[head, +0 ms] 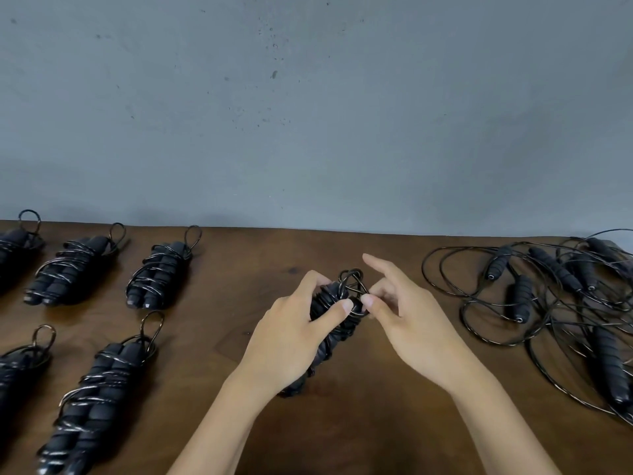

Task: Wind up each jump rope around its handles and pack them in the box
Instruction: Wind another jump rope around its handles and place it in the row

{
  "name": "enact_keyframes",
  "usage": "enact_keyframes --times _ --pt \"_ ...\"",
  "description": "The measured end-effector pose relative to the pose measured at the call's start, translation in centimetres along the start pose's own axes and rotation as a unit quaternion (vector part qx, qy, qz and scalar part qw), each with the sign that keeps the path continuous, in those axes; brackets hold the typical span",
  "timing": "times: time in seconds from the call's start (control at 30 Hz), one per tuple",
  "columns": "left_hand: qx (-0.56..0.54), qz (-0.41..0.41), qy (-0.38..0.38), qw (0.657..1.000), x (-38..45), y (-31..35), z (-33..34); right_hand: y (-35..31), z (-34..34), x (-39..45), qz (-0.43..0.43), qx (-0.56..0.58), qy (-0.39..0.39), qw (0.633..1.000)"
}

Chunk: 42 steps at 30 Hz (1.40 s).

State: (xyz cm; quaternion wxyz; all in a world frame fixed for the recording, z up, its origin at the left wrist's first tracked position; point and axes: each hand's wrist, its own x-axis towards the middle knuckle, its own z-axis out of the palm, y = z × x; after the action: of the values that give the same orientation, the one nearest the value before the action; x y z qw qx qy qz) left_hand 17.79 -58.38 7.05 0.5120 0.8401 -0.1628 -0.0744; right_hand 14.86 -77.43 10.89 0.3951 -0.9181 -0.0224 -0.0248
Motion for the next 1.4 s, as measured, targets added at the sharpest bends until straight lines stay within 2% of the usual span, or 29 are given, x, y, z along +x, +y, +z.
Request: enact_keyframes --times 0.23,0.37,0.47,0.53,0.63,0.8,0.97,1.07,1.2,1.33,1.4 --pt "0.099 0.018 -0.045 0.994 -0.2 0.7 -0.8 -0.5 -0.2 1.0 0.013 -0.029 -0.001 0.999" --pt "-0.006 0.002 -0.040 0.999 0.1 0.1 -1.1 -1.0 -0.4 1.3 -0.002 -0.044 0.010 0.999" --pt "-0.075 -0.010 -0.027 0.997 0.0 -0.4 -1.1 -0.7 -0.6 1.0 -0.015 0.003 -0.060 0.998" --pt "-0.116 -0.023 -0.028 0.993 -0.2 -0.5 -1.2 -0.3 -0.3 1.0 -0.028 0.048 -0.065 0.996" --pt "-0.189 -0.056 -0.040 0.980 -0.4 -0.4 -1.3 0.0 1.0 1.1 -0.028 0.109 -0.006 0.994" --pt "-0.283 -0.100 -0.048 0.952 -0.7 -0.2 -1.2 -0.9 2.9 1.6 -0.011 0.177 0.140 0.974" --pt "-0.334 -0.141 -0.020 0.932 -1.0 -0.2 -1.0 -1.2 4.3 2.4 -0.057 0.088 0.182 0.978" --pt "-0.342 -0.165 -0.012 0.925 -1.0 -0.7 -1.0 -1.3 4.7 2.7 -0.084 0.049 0.158 0.983" --pt "-0.344 -0.160 -0.027 0.925 -1.0 -1.3 -1.5 -1.4 5.0 3.0 -0.063 0.055 0.112 0.990" --pt "-0.364 -0.158 -0.079 0.915 -1.2 -2.0 -2.9 -1.2 5.1 3.7 -0.031 0.140 0.126 0.982" --pt "-0.421 -0.166 -0.082 0.888 -1.3 -2.7 -3.7 -1.3 5.0 4.1 -0.007 0.198 0.124 0.972"
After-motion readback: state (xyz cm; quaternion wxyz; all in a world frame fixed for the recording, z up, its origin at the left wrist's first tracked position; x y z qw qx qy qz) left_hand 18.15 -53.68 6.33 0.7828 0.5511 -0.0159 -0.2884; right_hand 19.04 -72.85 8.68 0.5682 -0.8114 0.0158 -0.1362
